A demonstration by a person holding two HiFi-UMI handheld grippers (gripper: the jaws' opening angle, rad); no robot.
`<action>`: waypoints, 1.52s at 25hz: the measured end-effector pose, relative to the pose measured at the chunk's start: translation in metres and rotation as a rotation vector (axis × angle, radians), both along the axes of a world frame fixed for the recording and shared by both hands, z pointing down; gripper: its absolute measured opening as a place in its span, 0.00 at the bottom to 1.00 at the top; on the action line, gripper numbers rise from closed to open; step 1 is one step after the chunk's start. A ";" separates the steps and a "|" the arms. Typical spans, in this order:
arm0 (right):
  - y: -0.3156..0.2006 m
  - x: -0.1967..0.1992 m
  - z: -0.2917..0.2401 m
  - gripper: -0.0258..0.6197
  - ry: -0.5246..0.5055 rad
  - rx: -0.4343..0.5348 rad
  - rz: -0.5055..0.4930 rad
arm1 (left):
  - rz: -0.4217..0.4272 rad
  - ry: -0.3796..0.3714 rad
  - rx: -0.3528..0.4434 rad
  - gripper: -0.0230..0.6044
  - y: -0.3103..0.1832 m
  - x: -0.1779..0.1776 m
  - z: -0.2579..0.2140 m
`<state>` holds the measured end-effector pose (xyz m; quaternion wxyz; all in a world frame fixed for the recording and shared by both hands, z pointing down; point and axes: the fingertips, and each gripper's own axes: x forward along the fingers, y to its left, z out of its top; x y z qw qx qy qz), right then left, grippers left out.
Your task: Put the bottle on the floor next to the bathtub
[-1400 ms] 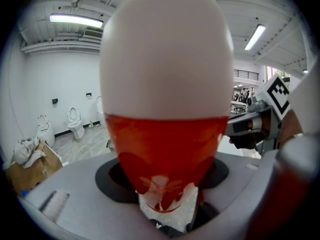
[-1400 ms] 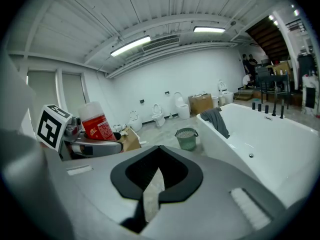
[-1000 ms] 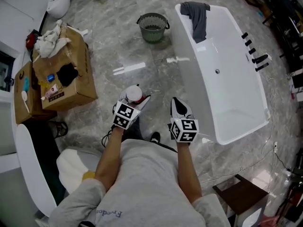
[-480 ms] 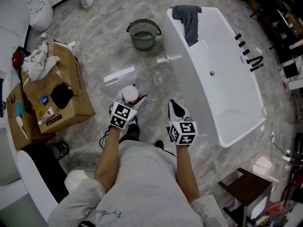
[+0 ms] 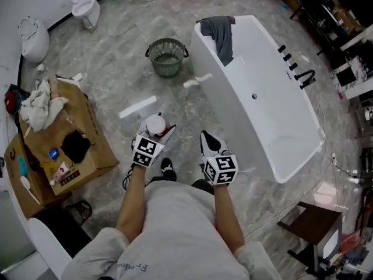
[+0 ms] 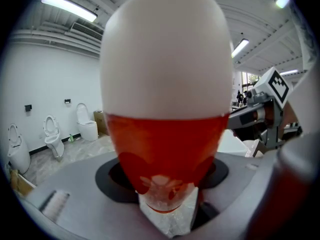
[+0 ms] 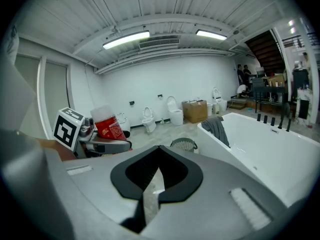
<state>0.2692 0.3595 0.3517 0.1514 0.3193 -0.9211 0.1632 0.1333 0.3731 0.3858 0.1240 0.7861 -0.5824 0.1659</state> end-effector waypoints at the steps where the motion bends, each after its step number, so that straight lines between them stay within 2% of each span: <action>1: -0.001 -0.004 -0.001 0.04 0.000 0.004 0.002 | 0.004 0.004 0.003 0.57 -0.002 -0.004 -0.001; 10: -0.021 -0.017 -0.005 0.04 -0.064 0.004 0.067 | 0.056 0.016 -0.007 0.57 -0.017 -0.015 0.002; 17: -0.058 -0.041 0.004 0.04 -0.087 -0.031 0.047 | 0.071 -0.001 -0.028 0.57 -0.046 -0.028 0.007; 22: -0.102 -0.068 0.011 0.04 -0.095 -0.055 0.032 | 0.092 -0.014 -0.047 0.57 -0.089 -0.049 0.015; 29: -0.178 -0.091 0.026 0.04 -0.072 -0.085 -0.005 | 0.138 -0.039 -0.059 0.57 -0.174 -0.073 0.017; 33: -0.215 -0.113 0.016 0.04 -0.041 -0.054 -0.088 | 0.165 -0.047 -0.074 0.57 -0.214 -0.080 0.020; 38: -0.231 -0.144 -0.001 0.04 0.048 0.023 -0.329 | 0.200 -0.050 -0.096 0.57 -0.250 -0.074 0.026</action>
